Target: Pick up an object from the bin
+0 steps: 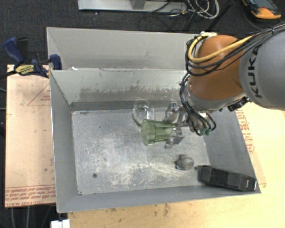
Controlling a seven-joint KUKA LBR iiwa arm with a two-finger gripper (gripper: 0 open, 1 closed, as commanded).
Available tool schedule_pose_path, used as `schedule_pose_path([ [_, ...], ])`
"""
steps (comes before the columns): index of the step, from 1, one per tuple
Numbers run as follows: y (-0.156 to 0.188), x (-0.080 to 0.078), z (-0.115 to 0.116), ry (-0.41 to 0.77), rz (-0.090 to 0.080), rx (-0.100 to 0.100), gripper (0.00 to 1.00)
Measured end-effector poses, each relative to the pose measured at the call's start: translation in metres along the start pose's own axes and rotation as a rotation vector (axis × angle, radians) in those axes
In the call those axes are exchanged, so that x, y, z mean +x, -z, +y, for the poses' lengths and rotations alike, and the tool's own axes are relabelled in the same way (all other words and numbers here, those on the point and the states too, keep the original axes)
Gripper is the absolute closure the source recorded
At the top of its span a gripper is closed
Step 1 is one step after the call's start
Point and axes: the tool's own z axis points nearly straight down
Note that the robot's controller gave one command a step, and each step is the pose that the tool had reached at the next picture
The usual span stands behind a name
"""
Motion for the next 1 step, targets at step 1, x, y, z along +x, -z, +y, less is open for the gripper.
schedule_pose_path([
  [1,0.0445,-0.0520,0.0014,0.064,0.003,0.000,1.00],
])
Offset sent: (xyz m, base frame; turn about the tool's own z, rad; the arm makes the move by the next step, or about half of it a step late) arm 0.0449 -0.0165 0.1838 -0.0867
